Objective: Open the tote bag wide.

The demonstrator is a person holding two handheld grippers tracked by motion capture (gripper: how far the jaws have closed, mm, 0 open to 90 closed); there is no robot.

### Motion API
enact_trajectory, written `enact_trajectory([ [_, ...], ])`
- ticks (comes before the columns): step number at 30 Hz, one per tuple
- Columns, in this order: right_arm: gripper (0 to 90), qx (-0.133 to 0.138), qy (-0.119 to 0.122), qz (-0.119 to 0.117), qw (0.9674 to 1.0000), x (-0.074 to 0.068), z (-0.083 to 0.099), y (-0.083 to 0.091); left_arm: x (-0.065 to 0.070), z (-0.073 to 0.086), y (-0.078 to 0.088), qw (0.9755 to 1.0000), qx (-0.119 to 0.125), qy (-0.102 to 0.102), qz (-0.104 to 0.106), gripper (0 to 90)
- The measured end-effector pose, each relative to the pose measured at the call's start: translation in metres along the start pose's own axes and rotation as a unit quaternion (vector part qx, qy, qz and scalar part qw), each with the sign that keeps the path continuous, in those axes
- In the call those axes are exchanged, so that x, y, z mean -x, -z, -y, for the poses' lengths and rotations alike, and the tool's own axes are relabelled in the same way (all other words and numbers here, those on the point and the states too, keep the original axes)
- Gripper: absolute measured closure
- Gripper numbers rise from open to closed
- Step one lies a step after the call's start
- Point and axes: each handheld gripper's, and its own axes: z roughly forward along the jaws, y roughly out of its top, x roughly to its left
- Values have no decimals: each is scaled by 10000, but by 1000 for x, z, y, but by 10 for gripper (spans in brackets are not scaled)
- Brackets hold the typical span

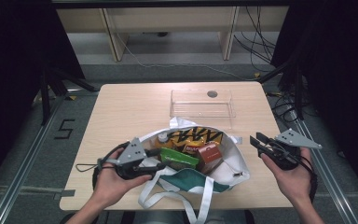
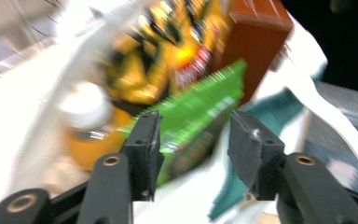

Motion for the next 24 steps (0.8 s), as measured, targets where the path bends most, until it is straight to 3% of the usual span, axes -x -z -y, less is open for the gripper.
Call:
enact_trajectory([
  [4, 694, 47, 68, -141, 9999, -9, -10, -2, -19, -1, 13, 9981, 364, -20, -499, 519],
  [5, 691, 57, -7, -204, 9998, -12, -12, -2, -22, -1, 13, 9974, 423, -23, -582, 519],
  [8, 677, 135, 36, -330, 9994, -19, -19, -1, -31, -1, 14, 9948, 397, -218, -910, 533],
  [9, 668, 234, 225, -419, 9986, -21, -23, -2, -33, -1, 13, 9949, 369, -232, -906, 533],
  [11, 666, 177, 104, -445, 9988, -26, -25, 0, -37, -2, 9, 9950, 238, -326, -909, 526],
  [13, 658, 303, 238, -540, 9978, -30, -28, -3, -39, -1, 3, 9958, 35, -390, -828, 511],
  [16, 653, 196, 374, -630, 9971, -36, -32, -5, -43, -1, -5, 9970, -2, -307, -716, 518],
  [17, 653, 286, 429, -619, 9968, -37, -32, -7, -44, -1, -7, 9969, -12, -321, -716, 524],
  [21, 651, 108, 352, -668, 9971, -41, -31, -11, -47, 0, -15, 9958, -96, -454, -791, 578],
  [23, 654, -7, 458, -750, 9961, -38, -31, -16, -48, 0, -17, 9957, -132, -476, -781, 617],
  [24, 664, -79, 332, -676, 9971, -41, -30, -16, -49, 1, -18, 9957, -166, -496, -768, 640],
])
